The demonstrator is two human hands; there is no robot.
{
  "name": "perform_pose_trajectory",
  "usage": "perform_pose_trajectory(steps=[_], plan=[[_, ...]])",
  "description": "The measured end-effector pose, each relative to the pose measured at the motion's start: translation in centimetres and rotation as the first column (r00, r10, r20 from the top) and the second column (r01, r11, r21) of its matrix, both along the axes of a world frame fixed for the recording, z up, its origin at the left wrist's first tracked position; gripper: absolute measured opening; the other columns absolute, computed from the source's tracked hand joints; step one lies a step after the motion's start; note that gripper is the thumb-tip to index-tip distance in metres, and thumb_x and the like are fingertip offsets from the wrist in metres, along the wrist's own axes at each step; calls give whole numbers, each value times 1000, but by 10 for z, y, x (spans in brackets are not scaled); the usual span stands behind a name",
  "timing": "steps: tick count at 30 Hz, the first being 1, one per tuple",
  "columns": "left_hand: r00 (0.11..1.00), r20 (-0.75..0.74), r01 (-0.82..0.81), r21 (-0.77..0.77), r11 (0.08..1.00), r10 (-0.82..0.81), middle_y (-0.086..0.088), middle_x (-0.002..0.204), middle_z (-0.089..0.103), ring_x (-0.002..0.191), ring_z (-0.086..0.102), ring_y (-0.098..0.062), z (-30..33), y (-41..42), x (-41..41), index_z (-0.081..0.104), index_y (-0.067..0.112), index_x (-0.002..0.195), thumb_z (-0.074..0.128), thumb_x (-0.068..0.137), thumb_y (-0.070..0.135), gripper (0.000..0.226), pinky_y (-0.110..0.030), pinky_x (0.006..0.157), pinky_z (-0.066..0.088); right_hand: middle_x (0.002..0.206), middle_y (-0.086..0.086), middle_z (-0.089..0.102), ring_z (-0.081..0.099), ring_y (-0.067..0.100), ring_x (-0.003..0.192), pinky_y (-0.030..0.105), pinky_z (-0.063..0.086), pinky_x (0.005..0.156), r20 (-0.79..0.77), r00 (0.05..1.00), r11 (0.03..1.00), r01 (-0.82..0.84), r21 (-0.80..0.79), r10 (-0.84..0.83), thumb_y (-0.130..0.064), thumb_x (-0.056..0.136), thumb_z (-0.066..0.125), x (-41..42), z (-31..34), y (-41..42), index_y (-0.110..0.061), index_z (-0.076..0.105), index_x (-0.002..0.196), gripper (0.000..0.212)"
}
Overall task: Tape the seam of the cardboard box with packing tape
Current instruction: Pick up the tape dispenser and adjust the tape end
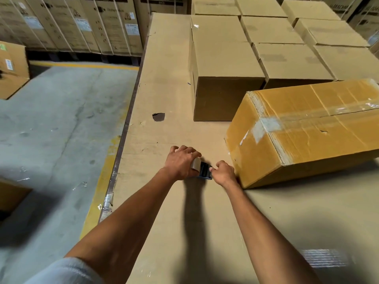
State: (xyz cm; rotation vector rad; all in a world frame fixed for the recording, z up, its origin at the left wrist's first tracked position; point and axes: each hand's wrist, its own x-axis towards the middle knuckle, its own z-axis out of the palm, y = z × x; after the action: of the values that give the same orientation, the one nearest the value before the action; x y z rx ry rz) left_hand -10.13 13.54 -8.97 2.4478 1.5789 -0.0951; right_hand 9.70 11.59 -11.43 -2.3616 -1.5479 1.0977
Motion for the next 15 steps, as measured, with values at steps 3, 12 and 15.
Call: perform_pose_trajectory(steps=[3,12,15], plan=[[999,-45,15,37,999,-13,5,150,61,139,53,-24,-6,-1,3,54,33,153,75,89,57,72,-48,113,34,131,11,73,67,35,121,40,56,100,-21,997,998,68,-10,-68,-45,93,70,0,-8,2,-20,70,128,43],[999,-45,-3,67,998,6,4,132,70,122,65,-27,-13,-1,10,59,33,144,77,88,57,63,-44,100,43,107,3,79,74,29,104,28,55,81,-123,975,983,182,-23,-183,-29,89,81,-2,-15,0,-22,81,106,18],[1000,0,-23,49,999,23,3,134,69,122,65,-26,-11,-2,8,58,33,145,77,89,56,63,-42,97,44,89,3,82,79,31,93,40,65,86,-265,923,960,273,-64,-280,-27,79,86,4,-26,4,-21,80,84,10]])
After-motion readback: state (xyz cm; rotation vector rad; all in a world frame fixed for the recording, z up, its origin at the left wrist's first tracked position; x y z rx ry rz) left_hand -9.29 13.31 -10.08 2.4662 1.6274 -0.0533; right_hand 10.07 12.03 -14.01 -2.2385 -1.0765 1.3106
